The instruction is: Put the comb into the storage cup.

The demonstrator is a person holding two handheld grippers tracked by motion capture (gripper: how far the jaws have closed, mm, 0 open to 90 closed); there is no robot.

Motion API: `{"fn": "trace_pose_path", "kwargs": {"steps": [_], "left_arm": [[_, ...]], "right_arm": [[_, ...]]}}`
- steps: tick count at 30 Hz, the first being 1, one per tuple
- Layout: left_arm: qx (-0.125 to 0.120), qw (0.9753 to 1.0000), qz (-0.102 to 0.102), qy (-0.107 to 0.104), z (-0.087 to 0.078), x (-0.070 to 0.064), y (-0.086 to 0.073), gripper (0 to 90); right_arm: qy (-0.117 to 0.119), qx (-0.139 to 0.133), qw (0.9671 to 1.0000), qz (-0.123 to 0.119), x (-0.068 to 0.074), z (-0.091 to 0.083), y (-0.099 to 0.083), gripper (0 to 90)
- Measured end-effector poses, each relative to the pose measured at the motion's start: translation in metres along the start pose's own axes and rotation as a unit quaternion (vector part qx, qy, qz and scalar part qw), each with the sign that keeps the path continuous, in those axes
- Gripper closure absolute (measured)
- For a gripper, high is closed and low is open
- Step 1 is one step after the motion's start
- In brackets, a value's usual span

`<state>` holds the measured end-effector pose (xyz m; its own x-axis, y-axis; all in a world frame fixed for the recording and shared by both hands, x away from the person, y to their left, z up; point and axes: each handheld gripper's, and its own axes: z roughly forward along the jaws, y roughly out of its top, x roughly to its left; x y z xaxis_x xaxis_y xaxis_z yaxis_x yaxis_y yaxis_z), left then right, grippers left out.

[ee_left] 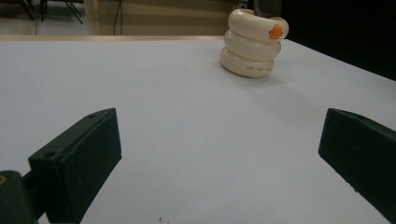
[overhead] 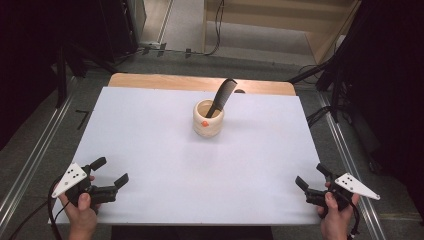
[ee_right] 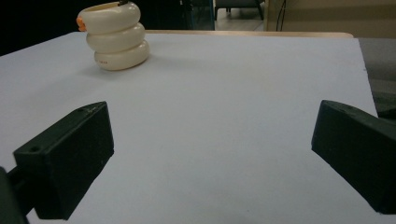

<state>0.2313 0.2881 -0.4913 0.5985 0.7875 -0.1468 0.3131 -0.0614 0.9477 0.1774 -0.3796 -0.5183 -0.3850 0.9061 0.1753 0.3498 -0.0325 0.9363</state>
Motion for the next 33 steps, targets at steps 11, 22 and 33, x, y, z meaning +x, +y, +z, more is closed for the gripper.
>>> {"fn": "trace_pose_path", "kwargs": {"steps": [11,22,33], "left_arm": [[0.001,0.9999,0.005,0.011,0.0017,-0.0016,0.0002,0.0],[0.016,0.9998,0.013,-0.003,0.0043,-0.0028,0.0009,0.0],[0.013,0.9998,0.009,-0.008,0.0034,-0.0012,0.0010,0.0]], "right_arm": [[-0.001,-0.005,1.0000,-0.001,-0.0012,0.0035,-0.0044,0.0],[0.005,0.000,1.0000,-0.004,-0.0003,0.0070,-0.0050,0.0],[0.006,0.002,1.0000,-0.002,-0.0009,0.0076,-0.0048,0.0]]}}
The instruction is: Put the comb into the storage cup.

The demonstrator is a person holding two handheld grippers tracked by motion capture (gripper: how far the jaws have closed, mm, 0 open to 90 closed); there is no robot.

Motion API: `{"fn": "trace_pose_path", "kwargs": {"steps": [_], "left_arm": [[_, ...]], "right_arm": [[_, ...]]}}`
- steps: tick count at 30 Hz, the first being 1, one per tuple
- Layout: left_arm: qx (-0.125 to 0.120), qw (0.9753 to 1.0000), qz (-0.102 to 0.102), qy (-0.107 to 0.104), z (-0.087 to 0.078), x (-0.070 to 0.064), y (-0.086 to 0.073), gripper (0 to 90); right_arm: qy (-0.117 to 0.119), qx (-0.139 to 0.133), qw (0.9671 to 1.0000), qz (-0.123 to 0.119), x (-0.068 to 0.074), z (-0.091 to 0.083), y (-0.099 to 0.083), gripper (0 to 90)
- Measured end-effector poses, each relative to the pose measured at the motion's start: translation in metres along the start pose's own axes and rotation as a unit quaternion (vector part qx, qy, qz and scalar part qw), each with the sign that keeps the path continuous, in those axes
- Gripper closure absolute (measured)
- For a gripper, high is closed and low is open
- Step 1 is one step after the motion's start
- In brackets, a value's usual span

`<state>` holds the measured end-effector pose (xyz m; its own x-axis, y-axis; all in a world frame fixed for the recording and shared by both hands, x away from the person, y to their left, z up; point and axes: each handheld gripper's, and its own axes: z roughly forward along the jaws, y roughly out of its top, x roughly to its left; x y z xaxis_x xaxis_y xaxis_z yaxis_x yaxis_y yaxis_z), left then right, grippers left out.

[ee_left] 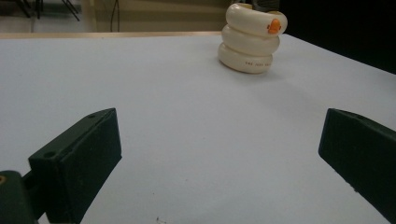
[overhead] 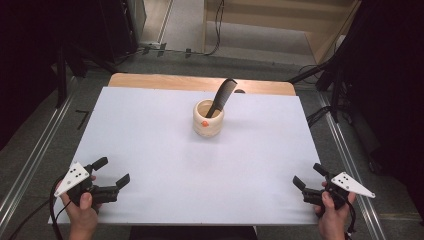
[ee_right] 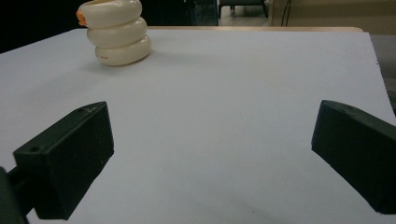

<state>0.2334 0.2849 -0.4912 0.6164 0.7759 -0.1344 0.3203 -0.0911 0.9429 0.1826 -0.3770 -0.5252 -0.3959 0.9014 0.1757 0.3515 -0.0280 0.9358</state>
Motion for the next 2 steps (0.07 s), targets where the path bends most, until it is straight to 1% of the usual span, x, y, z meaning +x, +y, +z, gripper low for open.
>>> {"fn": "trace_pose_path", "kwargs": {"steps": [2], "left_arm": [[-0.001,1.0000,0.000,0.001,-0.0002,-0.0002,0.0000,0.0]], "right_arm": [[-0.004,0.002,1.0000,0.001,-0.0002,0.0005,0.0003,0.0]]}}
